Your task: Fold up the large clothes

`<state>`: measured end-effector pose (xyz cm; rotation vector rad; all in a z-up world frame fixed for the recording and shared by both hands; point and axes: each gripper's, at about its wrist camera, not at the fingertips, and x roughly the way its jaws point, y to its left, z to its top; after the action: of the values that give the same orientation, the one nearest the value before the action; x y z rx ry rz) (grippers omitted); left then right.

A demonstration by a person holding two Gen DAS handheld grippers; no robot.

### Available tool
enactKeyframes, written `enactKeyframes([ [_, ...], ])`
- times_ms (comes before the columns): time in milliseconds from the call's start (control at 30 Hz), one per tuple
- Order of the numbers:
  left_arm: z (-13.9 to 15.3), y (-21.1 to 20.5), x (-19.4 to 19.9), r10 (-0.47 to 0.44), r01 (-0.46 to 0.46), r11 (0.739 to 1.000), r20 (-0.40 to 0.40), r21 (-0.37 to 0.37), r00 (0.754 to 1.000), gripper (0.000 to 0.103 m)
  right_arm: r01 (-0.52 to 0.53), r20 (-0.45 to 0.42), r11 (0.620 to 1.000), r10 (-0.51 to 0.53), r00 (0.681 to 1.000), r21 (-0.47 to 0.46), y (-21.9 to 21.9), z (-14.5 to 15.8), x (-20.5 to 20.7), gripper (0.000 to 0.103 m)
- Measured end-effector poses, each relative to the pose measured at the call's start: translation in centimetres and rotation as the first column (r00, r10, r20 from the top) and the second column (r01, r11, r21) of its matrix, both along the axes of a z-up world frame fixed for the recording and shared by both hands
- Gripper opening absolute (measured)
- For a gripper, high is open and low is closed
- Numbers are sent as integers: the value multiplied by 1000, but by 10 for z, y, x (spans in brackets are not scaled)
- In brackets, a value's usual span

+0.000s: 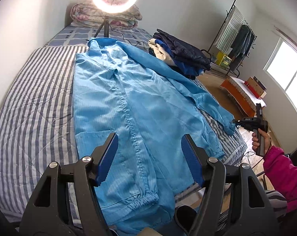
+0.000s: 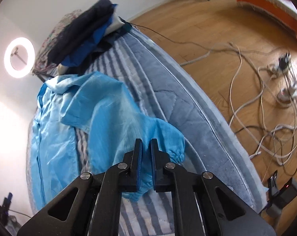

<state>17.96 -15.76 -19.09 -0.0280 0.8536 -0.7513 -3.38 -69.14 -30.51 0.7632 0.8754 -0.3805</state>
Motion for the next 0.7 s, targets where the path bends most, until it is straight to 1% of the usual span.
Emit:
enactKeyframes([
  [100,-2,2,2,8,-8,1000,-6,2,1000,68,-30,19,999,31,999,-41,11,16,-2,2],
  [233,-5,3,2,15,-15,1000,-11,3,1000,68,-82,75,993,89,993,-86,32,45,-5,1],
  [333,-5,3,3,14,-14,1000,-11,2,1000,68,-123,78,983,135,988,-139,44,58,-3,1],
  [367,-5,4,3,12,-12,1000,-11,1,1000,68,-120,77,982,132,988,-143,44,59,-4,1],
  [433,-6,4,2,10,-10,1000,-10,1,1000,68,-89,62,992,95,994,-92,35,53,-5,2],
  [500,-7,3,2,10,-10,1000,-11,5,1000,68,-49,68,998,51,996,-31,23,42,-9,9],
  [533,-7,3,2,10,-10,1000,-11,7,1000,68,-25,71,1000,26,997,-12,18,38,-11,22],
  [567,-9,2,1,9,-9,1000,-13,12,1000,68,-2,72,1000,1,997,3,13,33,-14,46],
  [600,-10,1,1,9,-9,1000,-15,14,1000,68,38,75,999,-40,996,25,6,27,-19,56],
  [633,-11,1,2,8,-8,1000,-16,17,1000,68,70,86,996,-74,994,46,1,21,-23,62],
  [700,-12,-2,1,8,-8,1000,-17,22,1000,68,115,101,987,-126,987,108,-10,9,-30,62],
])
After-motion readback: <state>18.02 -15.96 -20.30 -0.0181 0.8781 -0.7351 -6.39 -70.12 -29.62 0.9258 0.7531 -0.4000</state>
